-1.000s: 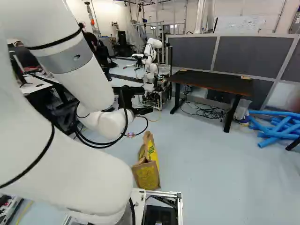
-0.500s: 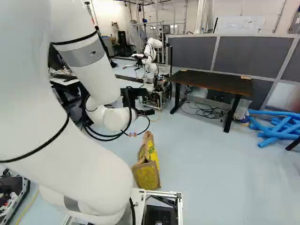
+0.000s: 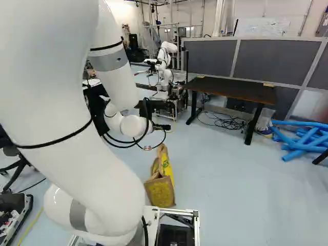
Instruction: Pick up the bag on the ground and place it on the table
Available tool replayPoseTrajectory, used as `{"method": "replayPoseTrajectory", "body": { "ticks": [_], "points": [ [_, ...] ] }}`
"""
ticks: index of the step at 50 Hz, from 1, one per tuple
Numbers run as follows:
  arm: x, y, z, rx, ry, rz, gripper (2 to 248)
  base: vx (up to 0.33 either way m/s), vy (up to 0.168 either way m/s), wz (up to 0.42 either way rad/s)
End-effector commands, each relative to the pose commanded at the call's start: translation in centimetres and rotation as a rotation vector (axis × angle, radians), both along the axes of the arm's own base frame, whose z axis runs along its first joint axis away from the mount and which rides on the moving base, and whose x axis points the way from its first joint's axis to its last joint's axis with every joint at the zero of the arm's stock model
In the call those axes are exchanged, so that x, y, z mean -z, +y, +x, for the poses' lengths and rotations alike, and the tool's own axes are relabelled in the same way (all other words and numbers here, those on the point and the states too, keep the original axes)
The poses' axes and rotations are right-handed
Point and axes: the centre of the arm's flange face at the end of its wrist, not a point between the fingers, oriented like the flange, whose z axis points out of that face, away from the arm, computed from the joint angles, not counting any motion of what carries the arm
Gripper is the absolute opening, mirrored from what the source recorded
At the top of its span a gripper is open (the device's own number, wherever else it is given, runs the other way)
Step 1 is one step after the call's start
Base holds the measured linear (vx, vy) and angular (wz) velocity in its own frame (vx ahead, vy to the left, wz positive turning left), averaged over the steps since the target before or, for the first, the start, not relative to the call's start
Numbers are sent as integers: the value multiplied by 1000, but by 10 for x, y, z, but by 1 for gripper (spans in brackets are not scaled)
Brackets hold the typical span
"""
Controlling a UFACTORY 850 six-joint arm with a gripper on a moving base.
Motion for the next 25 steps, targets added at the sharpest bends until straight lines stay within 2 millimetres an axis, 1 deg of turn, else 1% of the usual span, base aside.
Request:
{"method": "replayPoseTrajectory", "body": {
  "ticks": [25],
  "points": [
    [34,-3,30,7,149,4,247,0,0,0]
  ]
}}
